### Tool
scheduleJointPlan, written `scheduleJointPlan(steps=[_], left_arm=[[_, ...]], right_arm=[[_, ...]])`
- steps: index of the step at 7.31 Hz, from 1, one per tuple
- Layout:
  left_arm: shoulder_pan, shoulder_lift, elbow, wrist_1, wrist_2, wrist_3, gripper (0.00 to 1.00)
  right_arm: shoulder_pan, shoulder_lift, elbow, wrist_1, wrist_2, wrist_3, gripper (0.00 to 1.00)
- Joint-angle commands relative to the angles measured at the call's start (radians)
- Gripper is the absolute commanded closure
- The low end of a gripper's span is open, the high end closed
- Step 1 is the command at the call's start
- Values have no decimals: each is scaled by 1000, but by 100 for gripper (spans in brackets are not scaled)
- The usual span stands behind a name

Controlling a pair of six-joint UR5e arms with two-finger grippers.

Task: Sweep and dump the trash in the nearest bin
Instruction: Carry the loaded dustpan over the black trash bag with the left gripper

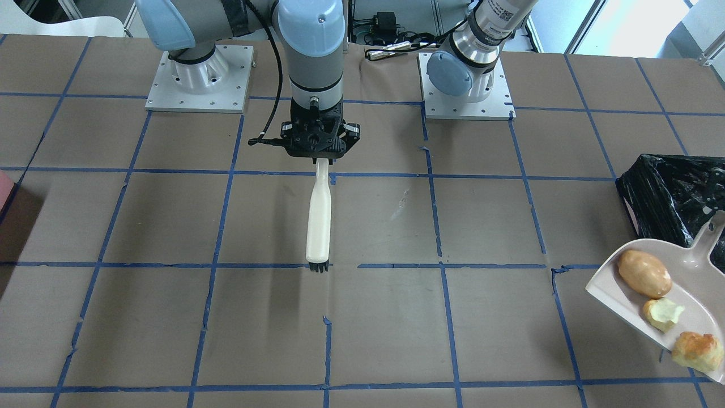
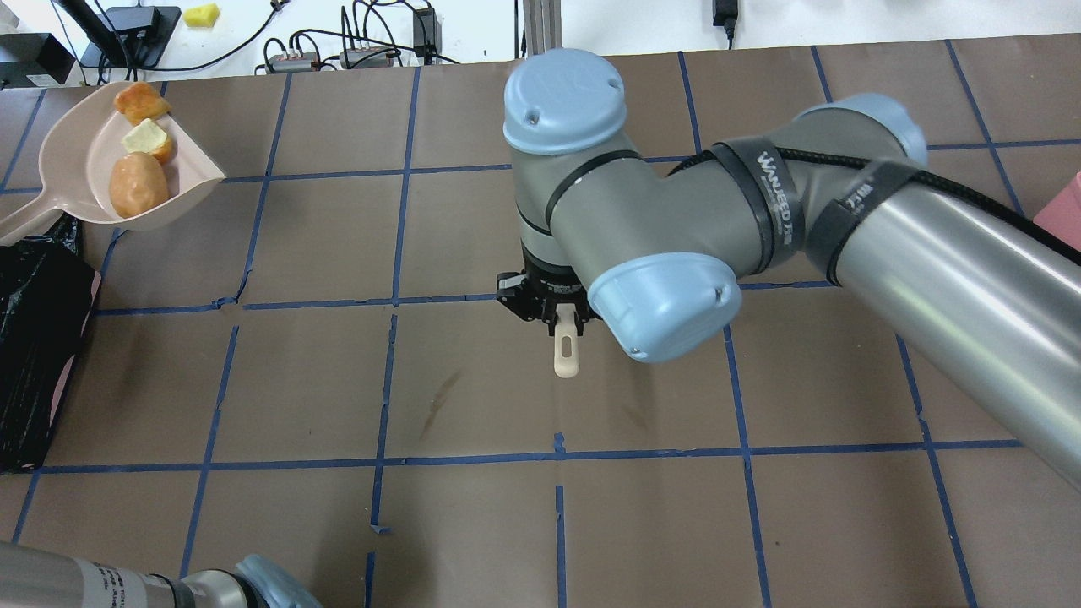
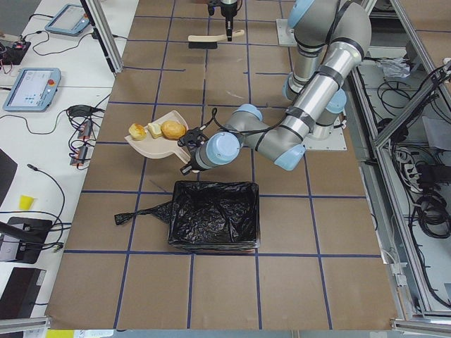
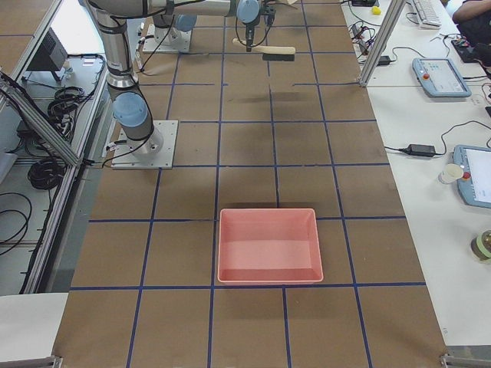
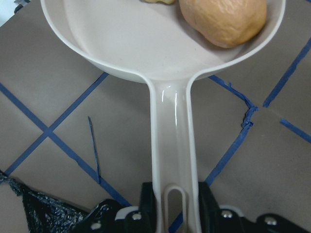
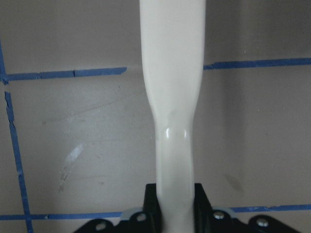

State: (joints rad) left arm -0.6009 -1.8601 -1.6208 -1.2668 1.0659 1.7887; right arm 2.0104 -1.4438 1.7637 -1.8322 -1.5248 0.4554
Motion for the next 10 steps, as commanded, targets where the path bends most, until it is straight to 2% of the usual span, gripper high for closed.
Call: scheduleJointPlan(steps=[1,3,5,7,10], left_arm=[[111,41,13,-51,-24,17,100],[237,76,19,-100,-32,60,100],[379,102,18,-143,-37,133,100],[507,104,-5,-175,-18,159,100],[556,88,-4,-166,89,161,100]], right_arm=[[4,-29,97,-39,12,-32,83],[36,-24,124,-50,26,-31,83],[74,-20,230,-190,26,-11,83],[97,-30,282,-237,28,-1,83],[146,14,316,-298,23,52,83]])
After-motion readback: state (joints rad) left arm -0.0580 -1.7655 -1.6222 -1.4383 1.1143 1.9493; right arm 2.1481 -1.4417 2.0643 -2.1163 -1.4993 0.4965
